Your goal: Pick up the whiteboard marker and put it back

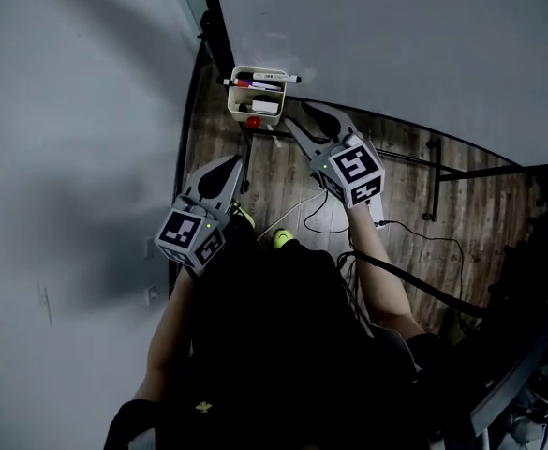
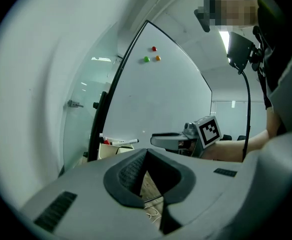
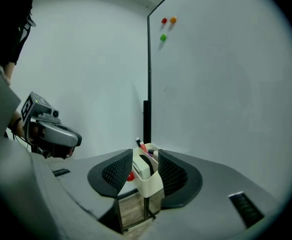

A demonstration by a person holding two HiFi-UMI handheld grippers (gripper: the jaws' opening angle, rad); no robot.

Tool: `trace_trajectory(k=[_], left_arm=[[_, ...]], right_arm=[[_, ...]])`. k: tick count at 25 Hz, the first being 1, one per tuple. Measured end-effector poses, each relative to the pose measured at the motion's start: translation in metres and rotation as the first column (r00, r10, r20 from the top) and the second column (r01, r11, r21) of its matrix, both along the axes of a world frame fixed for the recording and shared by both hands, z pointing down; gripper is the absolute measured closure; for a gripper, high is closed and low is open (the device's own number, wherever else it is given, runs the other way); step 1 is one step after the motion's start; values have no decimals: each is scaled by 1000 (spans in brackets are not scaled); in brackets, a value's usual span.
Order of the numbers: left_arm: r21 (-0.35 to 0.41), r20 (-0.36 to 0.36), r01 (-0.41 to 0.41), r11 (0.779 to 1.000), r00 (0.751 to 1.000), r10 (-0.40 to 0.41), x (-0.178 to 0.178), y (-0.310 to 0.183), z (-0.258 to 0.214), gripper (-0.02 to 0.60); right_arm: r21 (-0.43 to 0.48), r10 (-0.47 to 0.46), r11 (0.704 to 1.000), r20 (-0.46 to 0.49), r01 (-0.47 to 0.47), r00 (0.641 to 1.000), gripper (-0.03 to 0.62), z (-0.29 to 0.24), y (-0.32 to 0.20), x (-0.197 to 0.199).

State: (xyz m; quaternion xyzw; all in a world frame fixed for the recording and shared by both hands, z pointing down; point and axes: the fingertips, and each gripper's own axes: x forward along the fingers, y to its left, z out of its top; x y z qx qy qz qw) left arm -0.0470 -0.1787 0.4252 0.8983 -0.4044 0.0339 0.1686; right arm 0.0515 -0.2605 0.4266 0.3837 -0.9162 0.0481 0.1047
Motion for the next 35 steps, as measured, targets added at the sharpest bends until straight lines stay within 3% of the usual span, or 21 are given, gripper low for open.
trace_trajectory(k=[4,13,35], left_arm=[[-22,1,0,1000,1000,0,-8,-11,5,549],[-77,2,8,997,1000,-8,-21,-16,23,549],[-117,15,55,992,998,-54,-47,-17,36,549]], right_arm=[[-35,13,999,-28,-14,1000,396,12,-20,1],[-65,29,997,-76,-34,997,339,28,-58,2],[-146,-52,988,-64,42,997,342,54,-89,-5]])
